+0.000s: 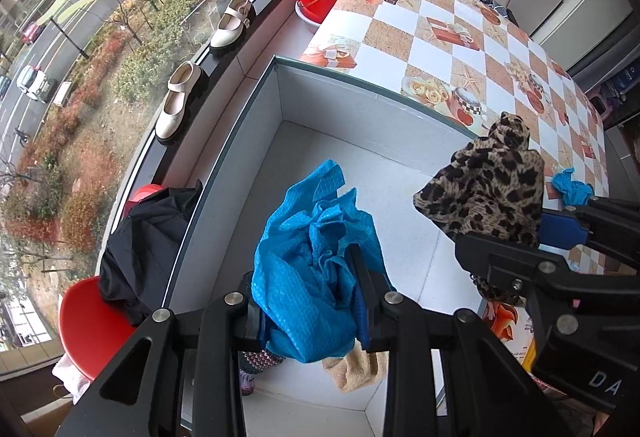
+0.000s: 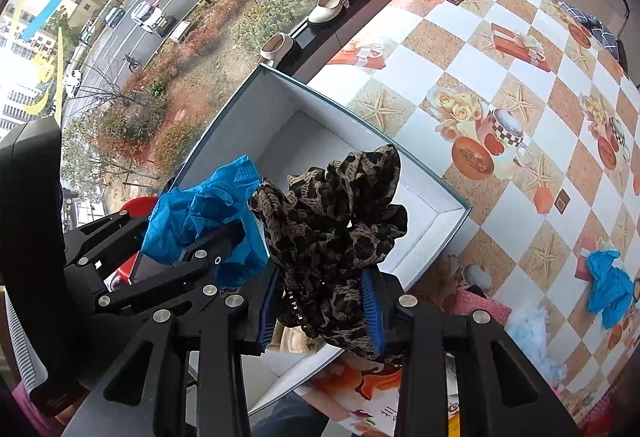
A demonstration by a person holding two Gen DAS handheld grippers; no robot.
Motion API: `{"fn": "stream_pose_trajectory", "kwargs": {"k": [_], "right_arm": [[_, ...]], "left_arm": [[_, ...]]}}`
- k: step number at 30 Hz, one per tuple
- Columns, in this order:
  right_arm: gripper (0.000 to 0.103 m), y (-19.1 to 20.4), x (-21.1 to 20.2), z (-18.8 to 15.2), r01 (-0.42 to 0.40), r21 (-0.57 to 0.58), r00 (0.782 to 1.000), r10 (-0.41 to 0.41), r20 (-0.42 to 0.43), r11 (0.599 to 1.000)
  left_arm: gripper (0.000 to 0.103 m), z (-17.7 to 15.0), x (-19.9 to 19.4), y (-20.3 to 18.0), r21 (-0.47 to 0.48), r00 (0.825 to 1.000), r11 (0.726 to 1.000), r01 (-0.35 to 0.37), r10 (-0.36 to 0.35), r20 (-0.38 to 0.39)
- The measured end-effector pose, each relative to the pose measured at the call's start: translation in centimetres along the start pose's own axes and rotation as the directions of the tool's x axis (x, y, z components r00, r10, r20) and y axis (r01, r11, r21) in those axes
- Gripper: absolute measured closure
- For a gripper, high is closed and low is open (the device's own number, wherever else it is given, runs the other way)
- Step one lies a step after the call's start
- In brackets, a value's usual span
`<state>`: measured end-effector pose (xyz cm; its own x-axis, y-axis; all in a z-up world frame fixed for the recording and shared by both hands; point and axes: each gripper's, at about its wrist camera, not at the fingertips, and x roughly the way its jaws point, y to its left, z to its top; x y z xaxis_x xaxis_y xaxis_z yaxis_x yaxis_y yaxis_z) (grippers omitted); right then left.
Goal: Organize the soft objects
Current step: 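Open left tool to drop blue cloth while right tool drops leopard scrunchie into box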
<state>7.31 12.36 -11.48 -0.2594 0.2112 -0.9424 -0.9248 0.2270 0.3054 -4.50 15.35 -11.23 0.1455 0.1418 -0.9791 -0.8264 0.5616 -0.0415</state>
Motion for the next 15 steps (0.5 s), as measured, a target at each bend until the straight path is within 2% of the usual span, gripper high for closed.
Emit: {"fn": "stream_pose_trajectory", "kwargs": {"k": [4, 7, 8, 9, 11, 13, 15], "right_arm": [[0.066, -0.1, 0.4, 0.2, 0.005, 0.000, 1.000, -0.005, -0.006, 1.000], [0.066, -0.1, 0.6, 0.3, 0.007, -0.003, 1.000, -0.007, -0.012, 1.000], [0.066, -0.1, 0.7, 0.3, 0.005, -0.003, 1.000, -0.005, -0.014, 1.000], [0.066, 0.0, 0.7, 0.3, 0.005, -0.004, 1.000, -0.005, -0.014, 1.000], [0.064, 0.0, 0.6, 0.4, -0.001, -0.003, 1.000, 0.001, -0.004, 1.000], [0.055, -0.1, 0.4, 0.4, -0.011, 0.005, 1.000, 0.011, 0.006, 1.000], [0.055, -0.1, 0.2, 0.5, -0.018, 0.008, 1.000, 0.018, 0.010, 1.000]], "left_arm": [[0.070, -0.1, 0.4, 0.1, -0.001, 1.000, 1.000, 0.000, 0.000, -0.011], [0.063, -0.3, 0.2, 0.0, 0.005, 1.000, 1.000, 0.009, -0.009, 0.003], [0.053, -0.4, -0.1, -0.2, 0.016, 1.000, 1.000, 0.007, -0.007, 0.013], [0.038, -0.6, -0.3, -0.4, 0.028, 1.000, 1.000, -0.001, 0.001, 0.026], [0.021, -0.8, -0.8, -0.8, 0.047, 0.999, 0.999, -0.014, 0.011, 0.051], [0.021, -0.9, -0.9, -1.0, 0.057, 0.999, 0.998, -0.006, 0.004, 0.044], [0.021, -0.9, -0.3, -1.1, 0.054, 1.000, 0.998, 0.013, -0.013, -0.005]]}}
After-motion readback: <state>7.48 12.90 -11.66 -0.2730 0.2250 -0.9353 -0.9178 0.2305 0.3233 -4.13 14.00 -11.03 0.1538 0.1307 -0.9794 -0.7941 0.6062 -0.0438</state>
